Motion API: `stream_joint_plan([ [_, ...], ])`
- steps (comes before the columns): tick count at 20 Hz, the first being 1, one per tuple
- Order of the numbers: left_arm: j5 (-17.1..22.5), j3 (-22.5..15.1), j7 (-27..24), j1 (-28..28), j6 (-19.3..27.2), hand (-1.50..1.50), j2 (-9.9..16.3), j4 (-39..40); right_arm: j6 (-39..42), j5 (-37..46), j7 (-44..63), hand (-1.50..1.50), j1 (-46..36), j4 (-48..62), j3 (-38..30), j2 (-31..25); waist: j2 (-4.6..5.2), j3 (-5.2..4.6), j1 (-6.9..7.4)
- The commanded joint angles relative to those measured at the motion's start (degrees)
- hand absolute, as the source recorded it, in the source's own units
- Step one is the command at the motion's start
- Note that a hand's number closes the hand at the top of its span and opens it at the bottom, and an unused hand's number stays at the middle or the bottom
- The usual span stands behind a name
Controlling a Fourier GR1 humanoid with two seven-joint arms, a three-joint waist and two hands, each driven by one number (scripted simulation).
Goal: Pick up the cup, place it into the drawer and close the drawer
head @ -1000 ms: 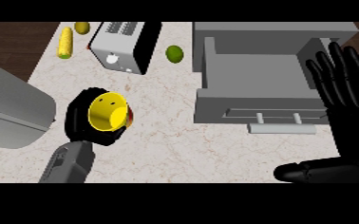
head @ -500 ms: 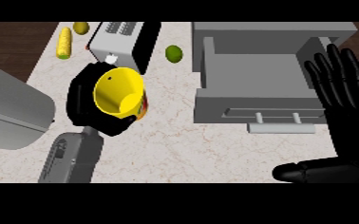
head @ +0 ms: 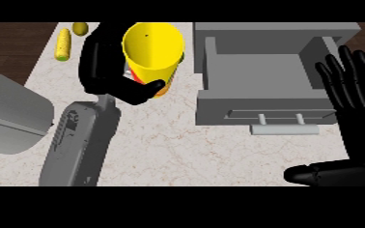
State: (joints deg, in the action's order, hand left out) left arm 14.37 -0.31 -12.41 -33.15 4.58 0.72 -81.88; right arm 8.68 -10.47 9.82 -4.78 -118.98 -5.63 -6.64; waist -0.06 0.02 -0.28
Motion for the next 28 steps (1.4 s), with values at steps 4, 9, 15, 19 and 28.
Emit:
stream_joint_plan([
  [4,-3.0,-2.2,1.7,-11.9,6.7,1.50,-0.7,8.4,-0.6,1.7,-0.8,-1.50,2.3,-1.5,2.4,2.0,0.10,-0.01,-0.37],
  [9,-1.6,-2.1,2.4,-19.4,8.5,1.50,-0.7,16.4,-2.6,2.5,2.3,-1.50,-4.3,1.1,2.2,1.6,0.20,-0.02,-0.38],
  [15,-2.7,-1.6,1.7,-24.7,7.8,1.50,-0.7,24.9,-0.1,1.4,-1.2,-1.50,-0.4,1.8,0.3,0.6,0.20,-0.01,-0.46],
  [19,0.0,-3.4,0.4,-29.0,10.5,1.50,-0.7,31.3,-1.0,2.1,-0.6,-1.50,-0.7,0.8,0.7,1.1,0.24,-0.01,-0.72],
  [28,10.3,-13.8,-7.9,-34.1,17.9,1.50,-0.7,45.3,1.6,-0.5,-1.2,-1.50,2.6,-1.4,0.9,0.8,0.49,0.01,-2.68],
])
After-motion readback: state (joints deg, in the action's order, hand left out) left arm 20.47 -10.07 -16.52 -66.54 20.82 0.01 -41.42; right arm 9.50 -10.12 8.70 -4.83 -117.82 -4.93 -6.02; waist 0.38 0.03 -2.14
